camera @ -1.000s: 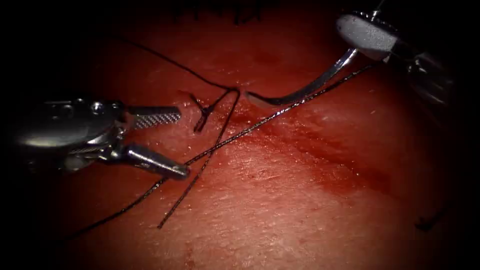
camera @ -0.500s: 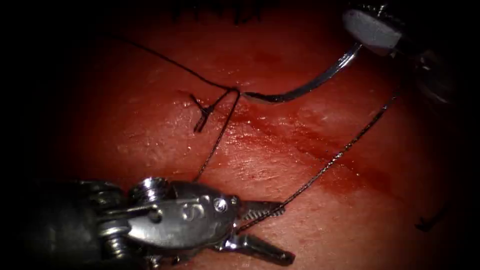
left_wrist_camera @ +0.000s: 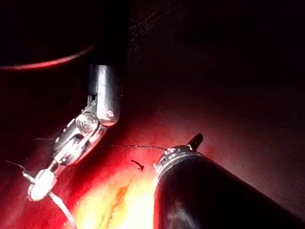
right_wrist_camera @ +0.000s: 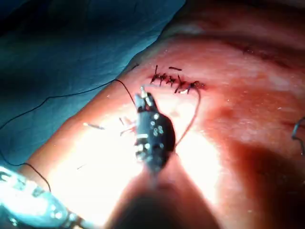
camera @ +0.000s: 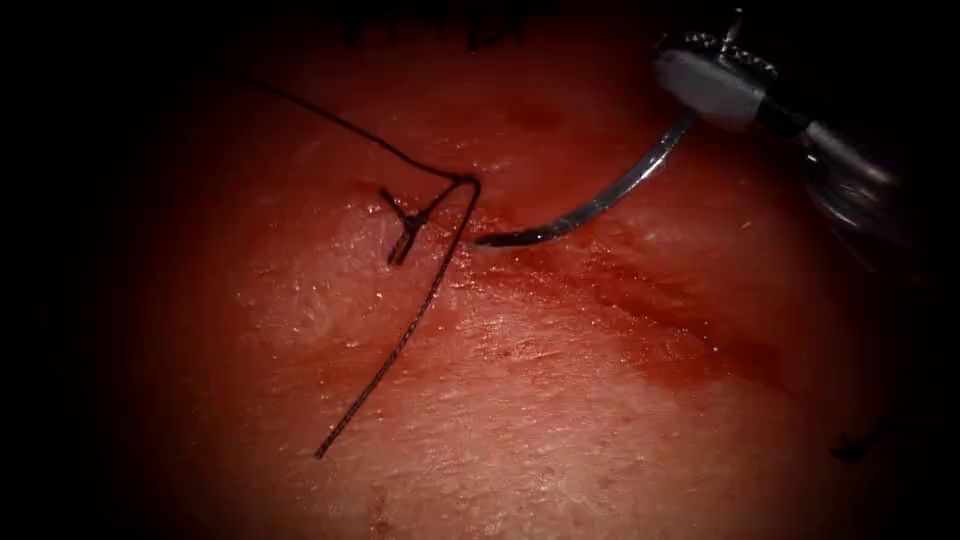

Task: Wound Closure

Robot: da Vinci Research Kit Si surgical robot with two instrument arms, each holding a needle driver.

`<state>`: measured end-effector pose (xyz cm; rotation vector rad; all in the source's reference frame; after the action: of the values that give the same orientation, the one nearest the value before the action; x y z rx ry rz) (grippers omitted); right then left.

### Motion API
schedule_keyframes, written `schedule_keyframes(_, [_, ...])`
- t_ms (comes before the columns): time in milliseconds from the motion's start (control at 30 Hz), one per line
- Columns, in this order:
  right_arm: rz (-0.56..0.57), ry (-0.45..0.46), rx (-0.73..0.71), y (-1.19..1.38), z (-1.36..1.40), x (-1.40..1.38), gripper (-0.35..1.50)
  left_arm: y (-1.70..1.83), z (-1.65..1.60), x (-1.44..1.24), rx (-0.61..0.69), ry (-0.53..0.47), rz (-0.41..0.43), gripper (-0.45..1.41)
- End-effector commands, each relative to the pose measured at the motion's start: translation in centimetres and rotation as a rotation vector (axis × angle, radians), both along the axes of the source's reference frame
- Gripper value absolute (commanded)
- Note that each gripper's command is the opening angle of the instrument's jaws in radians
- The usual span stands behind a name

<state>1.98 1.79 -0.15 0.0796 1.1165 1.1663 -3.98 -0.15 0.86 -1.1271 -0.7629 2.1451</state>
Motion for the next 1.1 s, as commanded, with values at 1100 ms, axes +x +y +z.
schedule_keyframes(1100, [-0.362, 0.009, -0.304, -0.09, 0.24, 0.48, -0.35, 1.42, 0.65, 1.69, -0.116, 0.211, -0.217, 0.68])
